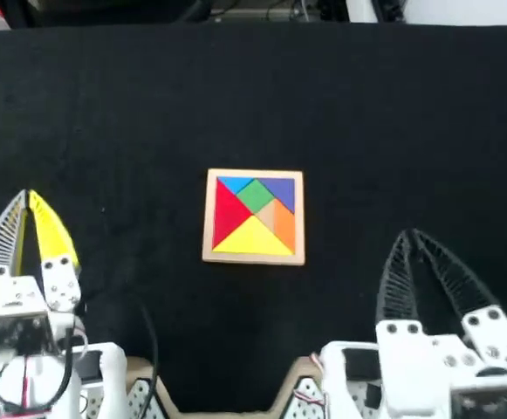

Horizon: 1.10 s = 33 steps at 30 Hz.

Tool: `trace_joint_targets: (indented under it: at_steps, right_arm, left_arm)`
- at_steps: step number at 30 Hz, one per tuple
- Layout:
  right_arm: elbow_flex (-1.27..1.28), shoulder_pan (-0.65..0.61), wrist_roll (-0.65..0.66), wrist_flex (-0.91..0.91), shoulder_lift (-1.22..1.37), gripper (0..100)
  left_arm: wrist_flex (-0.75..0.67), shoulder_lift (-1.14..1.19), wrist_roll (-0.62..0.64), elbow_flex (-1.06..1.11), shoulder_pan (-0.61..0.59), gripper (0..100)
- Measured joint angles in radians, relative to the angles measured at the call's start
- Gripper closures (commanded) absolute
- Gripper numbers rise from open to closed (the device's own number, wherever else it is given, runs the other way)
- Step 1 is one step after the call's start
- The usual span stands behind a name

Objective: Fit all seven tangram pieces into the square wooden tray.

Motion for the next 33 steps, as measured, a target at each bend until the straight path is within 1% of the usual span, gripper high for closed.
trace_joint_targets:
  at_steps: [1, 3, 7, 11, 13, 17, 19, 21, 24, 29, 31, 33]
  right_arm:
    - [0.054, 0.038, 0.0, -0.028, -0.041, 98.7]
    - [0.183, 0.064, 0.0, -0.091, -0.138, 98.7]
    - [0.491, 0.041, 0.0, -0.21, -0.351, 98.7]
    - [0.809, 0.012, 0.0, -0.322, -0.517, 98.5]
    - [0.913, 0.015, 0.0, -0.364, -0.52, 98.4]
    - [1.056, 0.012, -0.002, -0.437, -0.525, 98.4]
    - [1.143, 0.014, -0.002, -0.482, -0.525, 98.4]
    - [1.24, 0.012, -0.002, -0.532, -0.525, 98.4]
    - [1.418, 0.014, -0.002, -0.612, -0.525, 98.5]
    - [1.708, 0.014, -0.002, -0.717, -0.525, 98.5]
    - [1.775, 0.012, -0.002, -0.729, -0.525, 98.5]
    - [1.789, 0.015, -0.002, -0.73, -0.525, 98.6]
  left_arm:
    - [0.009, -0.002, 0.0, 0.023, 0.0, 97]
    - [0.014, -0.005, 0.0, 0.069, 0.0, 97]
    - [0.014, -0.005, 0.002, 0.203, 0.0, 97]
    - [0.008, 0.0, 0.0, 0.391, 0.0, 97]
    - [-0.026, -0.002, 0.017, 0.489, 0.0, 97]
    - [-0.091, 0.0, 0.166, 0.654, -0.002, 97]
    - [-0.129, 0.0, 0.201, 0.72, -0.002, 97]
    - [-0.164, 0.0, 0.203, 0.783, -0.002, 97]
    - [-0.167, 0.002, 0.176, 0.796, -0.002, 97]
    - [-0.061, 0.002, 0.11, 0.798, -0.002, 97]
    - [-0.021, 0.002, 0.109, 0.798, -0.002, 97]
    - [-0.008, 0.002, 0.104, 0.798, -0.002, 97]
